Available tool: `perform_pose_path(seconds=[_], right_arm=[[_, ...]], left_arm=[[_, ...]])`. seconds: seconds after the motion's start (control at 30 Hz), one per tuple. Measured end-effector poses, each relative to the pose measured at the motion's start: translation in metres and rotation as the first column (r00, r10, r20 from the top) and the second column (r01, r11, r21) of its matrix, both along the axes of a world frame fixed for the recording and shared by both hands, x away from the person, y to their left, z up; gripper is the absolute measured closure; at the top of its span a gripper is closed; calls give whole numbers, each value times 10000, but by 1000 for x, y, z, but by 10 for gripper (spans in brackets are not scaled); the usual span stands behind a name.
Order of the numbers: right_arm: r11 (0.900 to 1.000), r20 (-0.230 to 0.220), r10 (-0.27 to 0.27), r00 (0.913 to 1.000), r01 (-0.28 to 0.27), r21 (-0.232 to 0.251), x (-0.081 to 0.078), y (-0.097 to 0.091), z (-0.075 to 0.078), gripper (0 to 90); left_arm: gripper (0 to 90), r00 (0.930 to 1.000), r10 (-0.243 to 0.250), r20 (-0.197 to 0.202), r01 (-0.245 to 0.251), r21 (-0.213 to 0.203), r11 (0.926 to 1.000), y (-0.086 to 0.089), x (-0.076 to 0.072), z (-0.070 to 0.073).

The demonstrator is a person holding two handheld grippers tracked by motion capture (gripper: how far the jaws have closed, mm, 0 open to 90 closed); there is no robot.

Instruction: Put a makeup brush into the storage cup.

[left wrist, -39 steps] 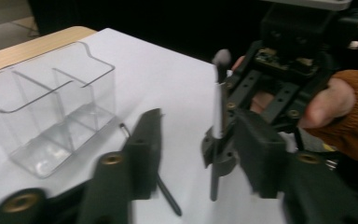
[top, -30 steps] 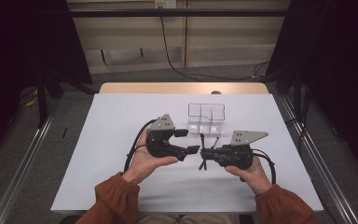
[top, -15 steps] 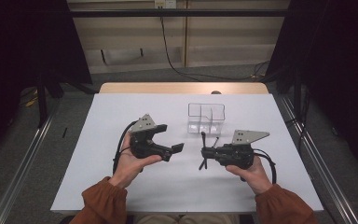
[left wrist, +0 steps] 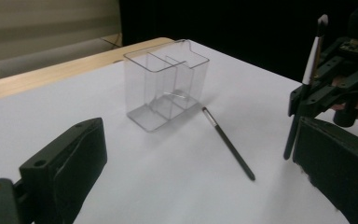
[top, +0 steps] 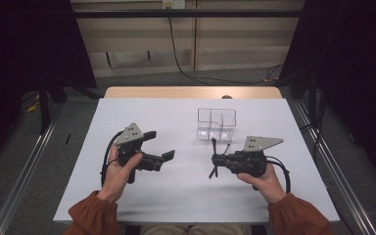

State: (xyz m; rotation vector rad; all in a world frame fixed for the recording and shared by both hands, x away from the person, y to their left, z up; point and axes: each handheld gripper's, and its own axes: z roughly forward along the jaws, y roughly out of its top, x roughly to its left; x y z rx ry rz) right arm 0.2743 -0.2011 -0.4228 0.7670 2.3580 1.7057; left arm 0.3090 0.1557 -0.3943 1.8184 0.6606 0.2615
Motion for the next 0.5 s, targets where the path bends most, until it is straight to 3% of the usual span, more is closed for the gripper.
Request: perform_pose_path(seconds=[0.1,0.2,0.5], right_arm=[[10000,7,-9,10000,9,15,0,0,0,836],[10000,3,-26,10000,26,18,0,0,0,837],[9999,66,-98,9999,97,56,-1,-1,1,837]], left_arm=[[25,9990,453,8,-453,-146,9989,10,-3,-3],[26,9959,801,420,-790,-274,9965,18,-5,-6],[25,9923,1187,355,-1174,-380,9924,38,-14,-12]])
